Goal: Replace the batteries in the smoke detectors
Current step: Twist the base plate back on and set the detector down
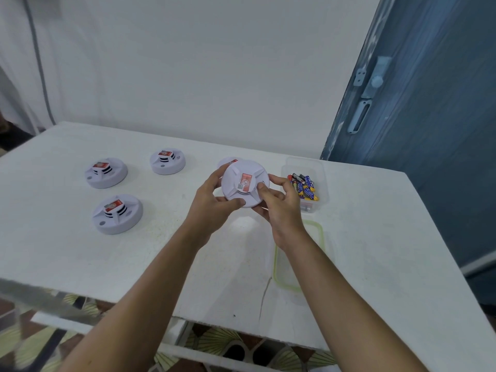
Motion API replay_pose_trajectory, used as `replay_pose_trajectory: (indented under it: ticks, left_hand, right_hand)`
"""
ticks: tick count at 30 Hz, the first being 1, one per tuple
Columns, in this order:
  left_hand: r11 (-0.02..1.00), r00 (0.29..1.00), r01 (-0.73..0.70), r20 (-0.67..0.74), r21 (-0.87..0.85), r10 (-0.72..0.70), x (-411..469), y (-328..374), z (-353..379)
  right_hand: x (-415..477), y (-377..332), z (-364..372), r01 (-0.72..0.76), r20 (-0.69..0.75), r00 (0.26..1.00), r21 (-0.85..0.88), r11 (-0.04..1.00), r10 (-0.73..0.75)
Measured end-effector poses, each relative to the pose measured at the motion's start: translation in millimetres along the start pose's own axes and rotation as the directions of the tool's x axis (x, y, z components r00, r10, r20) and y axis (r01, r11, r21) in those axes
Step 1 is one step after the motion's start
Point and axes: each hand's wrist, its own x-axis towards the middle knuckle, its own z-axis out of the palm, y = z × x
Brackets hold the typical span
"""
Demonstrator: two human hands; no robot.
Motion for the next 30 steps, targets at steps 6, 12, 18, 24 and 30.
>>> replay_pose_trajectory:
  ticks: [6, 12, 18, 24, 30]
  left_hand:
    - [1.000, 1.000, 0.006, 0.022, 0.007, -0.006, 1.5, -4.0, -2.5]
    - [0.997, 0.995, 0.078, 0.064, -0.029, -0.076, 3.5, -14.1, -10.6]
    - [0.964, 0.985, 0.170, -0.074, 0.204, -0.158, -0.6, -29.3, -20.5]
    - [0.888, 0.975, 0.217, -0.135, 0.405, -0.177, -0.7, -36.5, -26.6]
    - [0.816, 0.980, 0.199, -0.133, 0.542, -0.151, 7.0, -39.8, -27.9]
  right_hand:
    - [0.1, 1.9, -1.2, -0.012, 0.004, 1.000, -0.002, 1.000, 0.012]
    - [1.1, 13.0, -4.4, -0.073, -0.034, 0.997, -0.090, 0.993, 0.070]
    - [-2.2, 27.7, -1.6, -0.186, -0.050, 0.982, -0.315, 0.931, 0.180]
    - [-9.3, 30.5, 11.1, -0.221, 0.021, 0.967, -0.431, 0.875, 0.254]
    - [-12.0, 31.4, 25.2, -0.271, 0.034, 0.947, -0.457, 0.848, 0.321]
